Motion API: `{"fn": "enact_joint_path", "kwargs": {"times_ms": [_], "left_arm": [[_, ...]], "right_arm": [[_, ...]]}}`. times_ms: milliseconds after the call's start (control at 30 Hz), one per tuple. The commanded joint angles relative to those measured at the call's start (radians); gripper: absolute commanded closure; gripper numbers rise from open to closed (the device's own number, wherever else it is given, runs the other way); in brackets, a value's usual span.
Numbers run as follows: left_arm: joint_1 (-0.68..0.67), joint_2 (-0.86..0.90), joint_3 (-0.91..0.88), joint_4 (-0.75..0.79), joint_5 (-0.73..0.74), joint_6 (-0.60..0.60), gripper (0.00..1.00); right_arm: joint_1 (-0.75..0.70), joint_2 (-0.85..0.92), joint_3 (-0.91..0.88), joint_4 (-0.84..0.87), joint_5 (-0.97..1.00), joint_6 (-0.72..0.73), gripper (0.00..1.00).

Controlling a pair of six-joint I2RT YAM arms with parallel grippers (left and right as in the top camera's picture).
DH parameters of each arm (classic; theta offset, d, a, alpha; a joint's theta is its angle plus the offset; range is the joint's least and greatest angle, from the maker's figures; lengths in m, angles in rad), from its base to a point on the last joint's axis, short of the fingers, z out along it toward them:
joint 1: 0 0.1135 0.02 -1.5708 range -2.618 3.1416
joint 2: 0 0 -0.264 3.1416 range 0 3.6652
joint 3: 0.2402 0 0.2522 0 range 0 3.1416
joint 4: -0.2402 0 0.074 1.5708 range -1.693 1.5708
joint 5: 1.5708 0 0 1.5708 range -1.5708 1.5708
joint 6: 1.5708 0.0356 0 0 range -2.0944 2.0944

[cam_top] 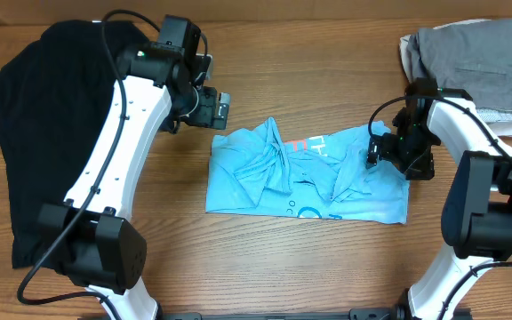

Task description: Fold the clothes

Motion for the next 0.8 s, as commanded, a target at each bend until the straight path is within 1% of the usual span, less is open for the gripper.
{"fn": "enact_joint_path", "kwargs": {"times_ms": [0, 167, 267, 300, 367, 400, 433, 467, 500, 600, 633, 700, 767], "left_arm": [[0.002, -0.017, 0.023, -0.003, -0.010, 0.027, 0.00], [0.002, -0.017, 0.022, -0.002, -0.011, 0.027, 0.00], [0.001, -0.017, 0.022, -0.003, -0.010, 0.027, 0.00], [0.001, -0.017, 0.022, -0.003, -0.010, 0.027, 0.00], [0.001, -0.017, 0.022, -0.004, -0.010, 0.027, 0.00], [0.001, -0.017, 0.022, -0.004, -0.011, 0.027, 0.00], [0.001, -0.017, 0.022, -0.004, -0.011, 0.027, 0.00], [0.001, -0.017, 0.022, -0.004, -0.011, 0.027, 0.00], [0.001, -0.017, 0.022, -0.003, -0.011, 0.027, 0.00], [0.001, -0.017, 0.022, -0.003, -0.019, 0.027, 0.00], [0.001, -0.017, 0.022, -0.003, -0.034, 0.027, 0.00], [0.002, -0.017, 0.022, -0.004, -0.065, 0.027, 0.00], [0.003, -0.017, 0.022, -0.005, -0.091, 0.027, 0.00]], "right_arm": [[-0.019, -0.006, -0.043, 0.034, 0.016, 0.012, 0.00], [-0.026, -0.006, -0.113, 0.120, 0.014, 0.012, 0.00], [-0.026, -0.006, -0.156, 0.175, -0.023, 0.011, 0.10], [-0.026, -0.006, -0.169, 0.190, -0.046, 0.011, 0.17], [-0.025, -0.006, -0.185, 0.205, -0.111, 0.011, 0.37], [-0.025, -0.006, -0.185, 0.204, -0.139, 0.011, 0.50], [-0.025, -0.006, -0.185, 0.204, -0.167, 0.011, 0.58], [-0.026, -0.007, -0.185, 0.204, -0.187, 0.011, 0.68], [-0.026, -0.007, -0.184, 0.205, -0.206, 0.011, 0.76], [-0.036, -0.007, -0.180, 0.212, -0.241, 0.011, 0.86], [-0.047, -0.007, -0.174, 0.211, -0.248, 0.011, 0.92], [-0.068, -0.007, -0.158, 0.201, -0.248, 0.011, 0.96], [-0.096, -0.007, -0.129, 0.177, -0.249, 0.011, 0.96]]}}
